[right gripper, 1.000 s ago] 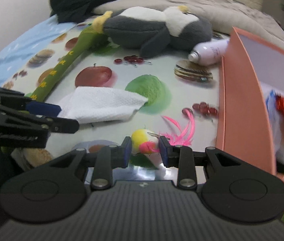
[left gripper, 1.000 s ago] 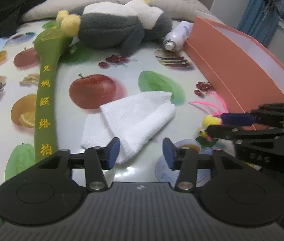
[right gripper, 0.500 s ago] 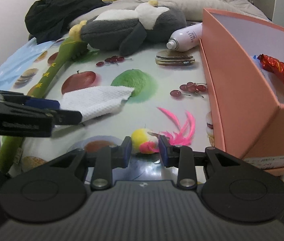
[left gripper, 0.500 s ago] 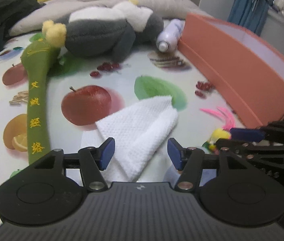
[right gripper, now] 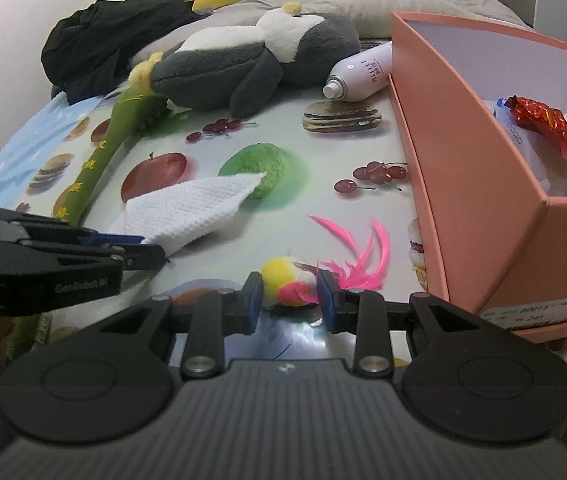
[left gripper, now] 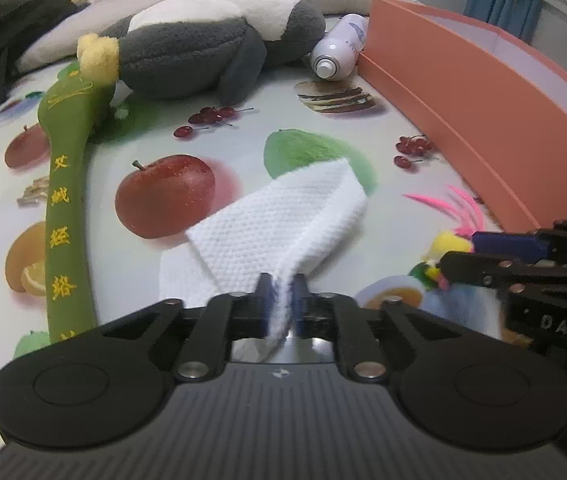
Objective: Organize soft objects
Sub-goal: 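Lift the white towel with the left gripper while the right gripper lifts the feather toy, then carry the towel and feather toy over the pink box with both grippers, then open both grippers to drop the towel and feather toy into the box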
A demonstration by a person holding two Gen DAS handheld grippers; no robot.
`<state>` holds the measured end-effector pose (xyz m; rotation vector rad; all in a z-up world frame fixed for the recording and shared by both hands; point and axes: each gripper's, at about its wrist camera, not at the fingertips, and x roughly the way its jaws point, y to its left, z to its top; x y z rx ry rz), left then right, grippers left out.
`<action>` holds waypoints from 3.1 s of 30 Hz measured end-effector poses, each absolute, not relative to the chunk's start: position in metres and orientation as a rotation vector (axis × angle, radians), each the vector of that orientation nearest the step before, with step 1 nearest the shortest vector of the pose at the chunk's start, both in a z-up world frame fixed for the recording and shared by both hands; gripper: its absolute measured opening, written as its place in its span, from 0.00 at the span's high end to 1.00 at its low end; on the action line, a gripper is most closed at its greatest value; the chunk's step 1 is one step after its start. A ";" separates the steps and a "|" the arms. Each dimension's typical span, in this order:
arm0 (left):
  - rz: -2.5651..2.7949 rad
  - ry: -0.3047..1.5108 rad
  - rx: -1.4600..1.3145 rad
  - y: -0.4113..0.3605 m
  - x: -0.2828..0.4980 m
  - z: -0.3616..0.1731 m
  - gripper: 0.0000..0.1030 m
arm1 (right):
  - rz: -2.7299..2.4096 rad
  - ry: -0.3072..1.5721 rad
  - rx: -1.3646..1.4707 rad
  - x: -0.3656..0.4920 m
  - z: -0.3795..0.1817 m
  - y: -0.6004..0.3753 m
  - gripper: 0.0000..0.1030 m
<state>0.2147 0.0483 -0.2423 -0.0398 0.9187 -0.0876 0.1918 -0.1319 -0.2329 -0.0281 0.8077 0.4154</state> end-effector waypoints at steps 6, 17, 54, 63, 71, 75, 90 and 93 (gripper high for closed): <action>-0.073 0.891 -0.099 0.045 0.205 -0.223 0.94 | 0.407 0.797 -0.003 0.185 -0.220 -0.137 0.68; -0.064 0.853 -0.176 0.026 0.189 -0.177 0.94 | 0.395 0.765 0.034 0.173 -0.187 -0.155 0.68; -0.297 0.660 -0.199 -0.080 0.294 0.022 0.94 | 0.279 0.463 0.109 0.235 -0.002 -0.252 0.68; -0.362 0.769 -0.169 -0.135 0.354 -0.025 0.94 | 0.182 0.561 0.149 0.273 -0.041 -0.296 0.68; -0.368 0.887 -0.132 -0.159 0.396 -0.081 0.94 | 0.141 0.670 0.173 0.302 -0.090 -0.317 0.68; -0.363 0.939 -0.111 -0.164 0.414 -0.107 0.94 | 0.132 0.735 0.196 0.310 -0.117 -0.325 0.68; -0.363 0.931 -0.111 -0.158 0.412 -0.104 0.44 | 0.120 0.782 0.246 0.319 -0.128 -0.335 0.62; -0.365 0.891 -0.070 -0.159 0.399 -0.083 0.44 | 0.126 0.749 0.244 0.309 -0.112 -0.334 0.62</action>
